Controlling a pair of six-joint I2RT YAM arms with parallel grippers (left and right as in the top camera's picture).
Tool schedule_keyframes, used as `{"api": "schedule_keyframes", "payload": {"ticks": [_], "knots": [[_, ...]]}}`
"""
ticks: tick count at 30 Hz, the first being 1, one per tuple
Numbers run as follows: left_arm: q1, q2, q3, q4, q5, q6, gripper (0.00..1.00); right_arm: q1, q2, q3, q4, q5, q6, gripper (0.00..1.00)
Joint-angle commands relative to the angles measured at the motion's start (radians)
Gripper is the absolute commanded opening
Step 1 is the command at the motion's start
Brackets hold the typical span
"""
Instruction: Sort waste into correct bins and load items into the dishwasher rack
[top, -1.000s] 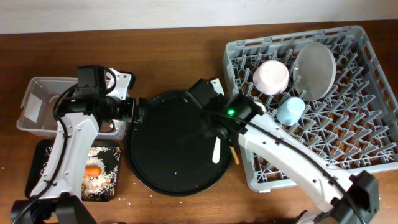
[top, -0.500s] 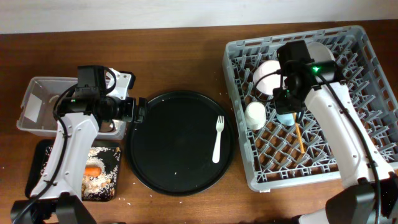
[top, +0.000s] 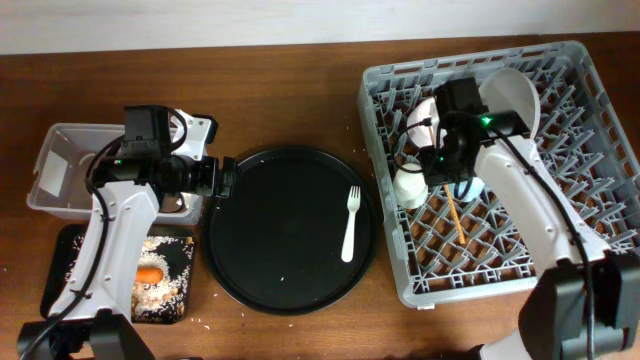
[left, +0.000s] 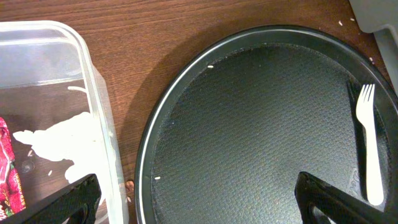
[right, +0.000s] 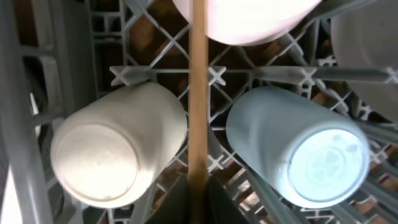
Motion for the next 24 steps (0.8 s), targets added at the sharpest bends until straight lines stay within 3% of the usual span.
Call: {"api": "schedule_keyframes", "payload": {"ticks": [1,2,4,6,11,12,16,19,20,22,23,24], "knots": [[0.006,0.002,-0.005,0.002,0.003,0.005,0.99,-0.003,0.011,-0.011,0.002,-0.009,-0.006,0.37],[0.006,0.002,-0.005,0.002,0.003,0.005,0.99,-0.004,0.011,-0.011,0.002,-0.009,-0.006,0.54],[0.006,0.002,-0.005,0.002,0.003,0.005,0.99,-0.003,0.011,-0.011,0.002,-0.009,-0.005,0.56],[0.006,0.002,-0.005,0.002,0.003,0.005,0.99,-0.003,0.004,0.026,-0.020,-0.024,0.002,0.53],[0.006,0.002,-0.005,0.002,0.003,0.005,0.99,0.032,-0.008,0.252,-0.268,-0.343,0.002,0.52],[0.006,0.002,-0.005,0.002,0.003,0.005,0.99,0.059,-0.008,0.255,-0.285,-0.393,0.014,0.47],[0.006,0.002,-0.005,0.002,0.003,0.005,0.99,0.197,-0.006,0.235,-0.269,-0.416,0.221,0.37],[0.006,0.002,-0.005,0.002,0.003,0.005,0.99,0.314,-0.006,0.227,-0.199,-0.416,0.307,0.89],[0.006,0.002,-0.005,0.002,0.003,0.005,0.99,0.356,-0.006,0.227,-0.185,-0.412,0.306,0.99],[0.006,0.002,-0.005,0.002,0.003,0.005,0.99,0.423,-0.006,0.227,-0.177,-0.349,0.307,1.00],[0.006,0.002,-0.005,0.002,0.003,0.005,0.99,0.450,-0.005,0.225,-0.174,-0.310,0.313,0.68],[0.006,0.002,-0.005,0.002,0.003,0.005,0.99,0.463,-0.003,0.225,-0.175,-0.276,0.359,0.48]]}}
